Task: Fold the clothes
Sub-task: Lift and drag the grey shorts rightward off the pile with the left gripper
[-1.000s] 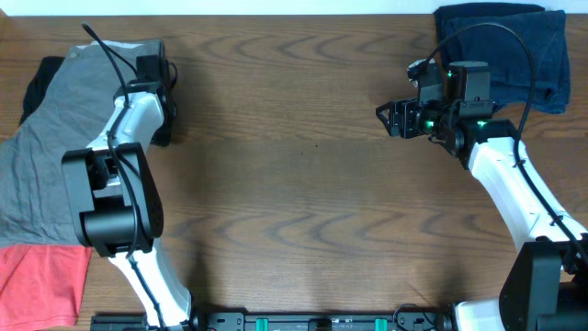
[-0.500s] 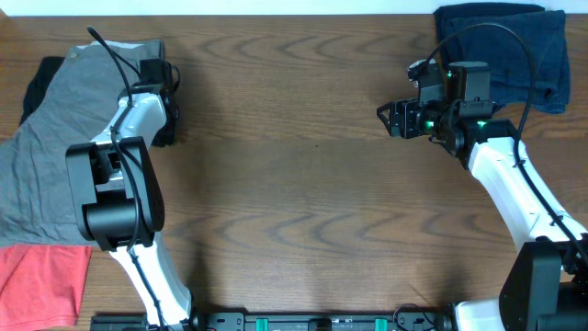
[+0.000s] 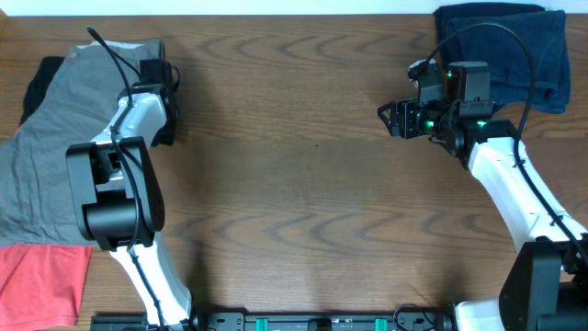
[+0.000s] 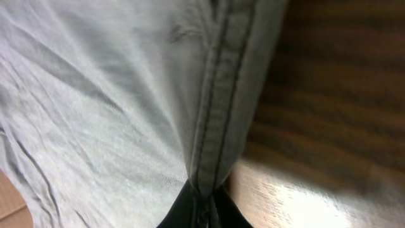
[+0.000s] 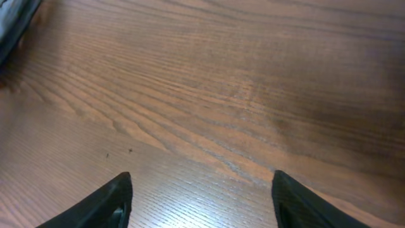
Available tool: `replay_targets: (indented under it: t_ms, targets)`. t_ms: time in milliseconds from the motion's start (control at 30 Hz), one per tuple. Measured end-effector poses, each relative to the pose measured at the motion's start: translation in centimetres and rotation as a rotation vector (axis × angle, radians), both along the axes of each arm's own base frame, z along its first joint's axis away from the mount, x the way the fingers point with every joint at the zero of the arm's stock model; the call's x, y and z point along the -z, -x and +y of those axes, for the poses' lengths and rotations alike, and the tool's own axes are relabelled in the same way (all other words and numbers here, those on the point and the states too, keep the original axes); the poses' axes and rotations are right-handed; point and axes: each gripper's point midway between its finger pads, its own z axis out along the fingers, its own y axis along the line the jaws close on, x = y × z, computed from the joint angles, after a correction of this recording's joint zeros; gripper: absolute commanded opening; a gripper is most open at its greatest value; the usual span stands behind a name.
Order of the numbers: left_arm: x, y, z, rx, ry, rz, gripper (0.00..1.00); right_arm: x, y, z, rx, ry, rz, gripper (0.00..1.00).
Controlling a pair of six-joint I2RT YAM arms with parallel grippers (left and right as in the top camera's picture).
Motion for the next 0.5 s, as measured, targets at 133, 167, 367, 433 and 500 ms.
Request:
replay_targets:
  t_ms: [133,167,367,433,500]
  targets:
    - [-1.4,0.4,-1.8,0.02,-0.001,0.024,0.06,-0.5,-0.5,0.2,-0.003,-0.01,-0.029,0.61]
    - [-2.1,0.3,-2.4,0.029,-0.004,0.015,0.06,-0.6,-0.6,0.2,-0.004,-0.015,-0.034,0.6]
    - [-8.3,-0.9,-6.5,0.097,-0.006,-0.124,0.06,-1.1,-0.2,0.3,-0.012,-0.027,-0.033,0.59]
    - [-9.5,-0.8,-7.5,0.114,0.007,-0.141,0.06,-1.3,0.1,0.4,-0.014,-0.03,-0.031,0.59]
    - [-9.5,-0.3,-8.3,0.124,0.028,-0.12,0.06,-1.6,0.3,0.4,-0.015,-0.031,-0.029,0.59]
